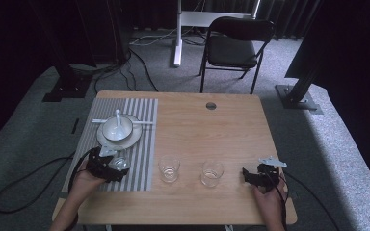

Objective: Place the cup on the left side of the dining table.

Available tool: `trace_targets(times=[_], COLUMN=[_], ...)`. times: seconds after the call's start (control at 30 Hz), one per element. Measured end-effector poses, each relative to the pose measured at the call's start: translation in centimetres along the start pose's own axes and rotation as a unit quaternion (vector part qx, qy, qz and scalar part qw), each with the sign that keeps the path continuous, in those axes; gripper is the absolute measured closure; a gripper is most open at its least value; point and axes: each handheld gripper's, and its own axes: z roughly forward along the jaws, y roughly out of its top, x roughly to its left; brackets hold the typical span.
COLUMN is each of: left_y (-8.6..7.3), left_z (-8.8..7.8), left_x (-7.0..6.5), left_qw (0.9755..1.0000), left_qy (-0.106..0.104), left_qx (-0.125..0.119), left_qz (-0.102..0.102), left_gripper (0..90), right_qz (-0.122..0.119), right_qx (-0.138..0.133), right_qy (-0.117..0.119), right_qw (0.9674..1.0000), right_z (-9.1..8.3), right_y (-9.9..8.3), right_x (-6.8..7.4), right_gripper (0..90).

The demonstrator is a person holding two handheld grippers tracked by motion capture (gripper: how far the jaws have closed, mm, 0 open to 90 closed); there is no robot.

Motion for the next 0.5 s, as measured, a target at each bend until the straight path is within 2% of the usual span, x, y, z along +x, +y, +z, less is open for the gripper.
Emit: trace_targets(times=[0.03, 0.23, 0.3, 0.4, 0.5], left_y=[-0.3, -1.4, -2.2, -2.9, -3.6], left_z=[0.1, 0.2, 0.2, 0.0, 0.0], left_x=[0.0, -0.2, -0.2, -0.1, 0.0], left_qw=[1.0, 0.9998, 0.9994, 0.9989, 0.9986], left_qy=[0.001, 0.004, 0.015, 0.017, 0.027], left_qx=[-0.001, -0.006, -0.007, -0.015, -0.015], left_qz=[-0.007, -0.02, -0.029, -0.04, -0.043], left_gripper=[0.2, 0.2, 0.2, 0.2, 0.2], right_qz=[0.0, 0.001, 0.001, 0.0, 0.001], right_qx=[0.0, 0.0, 0.0, 0.0, 0.0], right_qy=[0.0, 0.0, 0.0, 0.0, 0.0], right_qw=[1.0, 1.0, 1.0, 1.0, 1.0], right_z=[0.0, 0.0, 0.0, 0.0, 0.0], right_y=[0.0, 0.0, 0.0, 0.0, 0.0], right_x=[0.0, 0.0, 0.0, 0.0, 0.0], right_gripper=[12.4, 12.4, 12.4, 12.4, 12.4])
